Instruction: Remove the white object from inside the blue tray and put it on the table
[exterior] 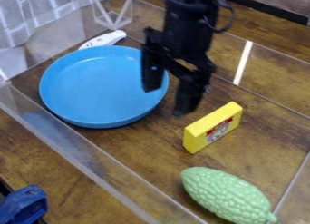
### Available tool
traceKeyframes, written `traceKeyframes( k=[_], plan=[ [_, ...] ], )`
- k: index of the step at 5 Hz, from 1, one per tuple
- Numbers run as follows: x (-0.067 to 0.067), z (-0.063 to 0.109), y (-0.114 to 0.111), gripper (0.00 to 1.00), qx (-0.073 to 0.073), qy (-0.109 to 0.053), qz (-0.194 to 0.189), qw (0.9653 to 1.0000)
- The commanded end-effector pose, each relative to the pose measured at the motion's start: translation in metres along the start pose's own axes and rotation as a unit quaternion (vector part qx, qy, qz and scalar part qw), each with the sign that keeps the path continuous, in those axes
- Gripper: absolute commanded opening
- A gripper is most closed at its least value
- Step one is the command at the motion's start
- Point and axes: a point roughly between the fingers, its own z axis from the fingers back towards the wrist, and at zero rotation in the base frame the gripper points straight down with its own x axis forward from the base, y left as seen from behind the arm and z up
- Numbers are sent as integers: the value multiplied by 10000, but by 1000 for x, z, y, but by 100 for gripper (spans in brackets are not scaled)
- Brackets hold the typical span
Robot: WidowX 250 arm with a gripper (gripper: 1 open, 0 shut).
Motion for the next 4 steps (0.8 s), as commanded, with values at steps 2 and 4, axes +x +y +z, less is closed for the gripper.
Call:
traceKeyframes(
  k=[2, 4],
  plan=[
    [36, 7, -14, 100, 167, -426, -458, 9979],
    [49, -1, -10, 100, 174, -457, -469, 9977]
  ],
)
